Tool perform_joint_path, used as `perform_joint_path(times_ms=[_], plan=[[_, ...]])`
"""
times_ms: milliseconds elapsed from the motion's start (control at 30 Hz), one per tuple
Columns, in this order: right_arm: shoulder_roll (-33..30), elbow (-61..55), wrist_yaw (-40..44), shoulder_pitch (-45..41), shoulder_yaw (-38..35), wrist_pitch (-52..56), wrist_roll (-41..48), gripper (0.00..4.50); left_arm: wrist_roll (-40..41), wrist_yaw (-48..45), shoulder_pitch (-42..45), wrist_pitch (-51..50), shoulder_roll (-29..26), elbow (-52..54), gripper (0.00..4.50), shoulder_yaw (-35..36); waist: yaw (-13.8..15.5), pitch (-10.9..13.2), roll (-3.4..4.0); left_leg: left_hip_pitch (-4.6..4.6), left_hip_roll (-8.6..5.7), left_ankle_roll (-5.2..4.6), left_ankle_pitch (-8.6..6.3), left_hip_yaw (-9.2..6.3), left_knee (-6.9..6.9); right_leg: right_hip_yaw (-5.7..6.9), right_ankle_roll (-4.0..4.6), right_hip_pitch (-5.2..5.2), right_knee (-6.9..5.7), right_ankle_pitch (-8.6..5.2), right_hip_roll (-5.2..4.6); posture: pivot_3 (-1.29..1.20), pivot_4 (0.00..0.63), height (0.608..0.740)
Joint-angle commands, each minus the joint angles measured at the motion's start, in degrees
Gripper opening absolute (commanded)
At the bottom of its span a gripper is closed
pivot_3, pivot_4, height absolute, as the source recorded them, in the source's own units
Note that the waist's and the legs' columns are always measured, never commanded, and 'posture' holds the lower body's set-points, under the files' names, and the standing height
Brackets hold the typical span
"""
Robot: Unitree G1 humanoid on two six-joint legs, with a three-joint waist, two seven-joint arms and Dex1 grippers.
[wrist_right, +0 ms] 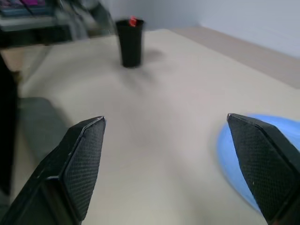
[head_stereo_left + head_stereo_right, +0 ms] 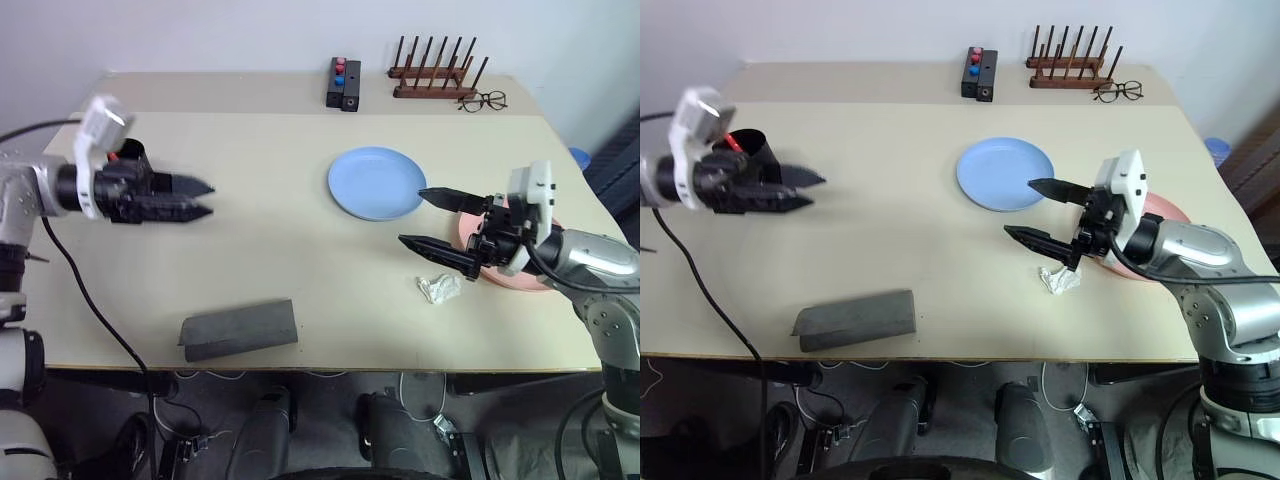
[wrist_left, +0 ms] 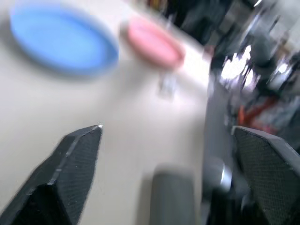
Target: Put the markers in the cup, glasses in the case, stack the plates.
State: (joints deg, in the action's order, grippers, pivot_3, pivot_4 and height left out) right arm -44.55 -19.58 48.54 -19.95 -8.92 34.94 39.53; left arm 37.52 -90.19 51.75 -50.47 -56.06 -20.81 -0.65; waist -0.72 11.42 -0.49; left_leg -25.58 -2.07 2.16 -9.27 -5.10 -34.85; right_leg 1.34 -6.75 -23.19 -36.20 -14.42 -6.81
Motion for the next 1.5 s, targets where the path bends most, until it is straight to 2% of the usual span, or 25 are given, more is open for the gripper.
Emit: perform_joint_path(times_ms=[33,167,400,567,667,700,767,800,900,1000,1100,1333,1500], plan=[[-2.46,3.88,-4.27,-2.12,2.00,3.20,-5.82,4.24,1.60,1.91,-3.62,1.92,1.92,5.63,4.46,3.33,0.00,0.00,0.00,0.01,0.01,0.00,0.00,0.01,0.03,-0.01,0.00,-0.01,-0.01,0.00,0.01,0.00,0.150,0.740],[-7.63,10.85,-7.42,-0.34,7.36,3.55,-17.31,4.24,3.75,2.30,-9.21,2.39,3.59,13.47,4.46,5.16,0.00,0.02,-0.02,-0.05,-0.01,-0.01,0.01,0.11,0.06,-0.10,0.01,-0.11,0.00,0.00,0.02,0.00,0.150,0.740],[-9.03,11.82,-8.75,1.61,5.59,8.41,-20.03,4.24,4.12,4.01,-11.75,4.88,5.59,16.45,4.46,6.38,-0.05,0.02,-0.02,0.00,0.00,-0.01,0.01,0.15,0.01,-0.13,0.02,-0.08,-0.03,0.02,0.02,0.00,0.150,0.740],[-11.76,12.42,-8.28,5.33,7.02,7.90,-24.01,4.24,4.19,4.58,-12.08,5.24,6.16,16.95,4.46,6.36,0.03,0.02,-0.02,0.01,-0.01,-0.01,0.00,0.19,0.01,-0.15,0.01,-0.07,-0.03,0.02,0.04,0.00,0.150,0.740],[-11.55,12.85,-7.67,5.47,6.48,9.04,-23.82,3.40,3.52,4.43,-12.66,6.54,6.11,17.06,4.50,6.02,0.00,0.02,-0.03,0.03,0.00,-0.01,0.00,0.20,-0.01,-0.17,0.01,-0.05,-0.03,0.02,0.03,0.00,0.150,0.740],[-11.42,13.07,-7.68,5.33,6.37,9.06,-23.94,2.99,3.43,4.49,-12.77,6.69,6.12,16.98,4.50,5.98,-0.04,0.02,-0.03,0.04,0.00,-0.01,0.00,0.20,-0.01,-0.17,0.01,-0.05,-0.04,0.02,0.04,0.00,0.150,0.740],[-11.11,13.41,-7.08,4.98,6.17,9.51,-23.56,1.93,3.32,4.50,-12.80,6.53,5.91,16.77,4.50,5.71,-0.04,0.02,-0.03,0.05,0.00,-0.01,0.00,0.20,0.00,-0.18,0.02,-0.05,-0.03,0.02,0.04,0.00,0.150,0.740],[-11.06,13.48,-6.99,4.85,6.20,9.45,-23.72,1.26,3.29,4.47,-12.74,6.15,5.71,16.59,4.50,5.46,-0.02,0.02,-0.03,0.05,0.00,-0.01,0.00,0.20,0.00,-0.18,0.02,-0.04,-0.03,0.02,0.04,0.00,0.150,0.740],[-10.91,13.64,-6.99,3.99,6.97,8.00,-24.95,0.04,3.01,4.62,-12.58,6.51,5.65,15.93,4.50,5.56,-0.19,-0.02,-0.09,0.08,0.00,-0.01,0.00,0.21,-0.01,-0.18,0.02,-0.02,-0.03,0.02,0.04,0.00,0.150,0.740],[-9.71,13.70,-6.69,2.50,6.91,6.28,-25.25,0.04,2.96,4.77,-12.67,6.79,5.69,15.70,4.50,5.81,-0.11,-0.02,-0.10,0.13,0.02,-0.01,0.00,0.21,-0.03,-0.19,0.03,0.03,-0.03,0.03,0.04,0.00,0.150,0.740],[-6.17,15.51,-7.30,-0.52,7.20,-2.02,-26.60,0.04,2.71,8.17,-12.66,4.85,6.15,14.97,4.50,6.13,-0.27,-0.02,-0.09,0.12,0.02,-0.01,0.00,0.21,-0.02,-0.19,0.02,0.02,-0.03,0.03,0.04,0.00,0.150,0.740],[2.63,23.21,-12.64,-11.31,7.98,-14.28,-31.49,0.04,-0.06,15.05,-14.15,10.85,9.20,12.93,4.50,8.38,-0.23,0.03,-0.07,0.14,0.01,-0.01,0.01,0.31,0.01,-0.34,-0.12,-0.07,-0.08,0.12,0.10,0.00,0.150,0.740],[4.19,25.00,-12.92,-12.52,8.16,-18.03,-33.37,0.04,-0.80,16.27,-14.36,12.23,9.42,12.30,4.50,8.36,0.20,0.03,-0.08,0.12,-0.03,-0.01,0.01,0.29,0.02,-0.34,-0.24,-0.05,-0.07,0.17,0.11,0.00,0.150,0.740]])
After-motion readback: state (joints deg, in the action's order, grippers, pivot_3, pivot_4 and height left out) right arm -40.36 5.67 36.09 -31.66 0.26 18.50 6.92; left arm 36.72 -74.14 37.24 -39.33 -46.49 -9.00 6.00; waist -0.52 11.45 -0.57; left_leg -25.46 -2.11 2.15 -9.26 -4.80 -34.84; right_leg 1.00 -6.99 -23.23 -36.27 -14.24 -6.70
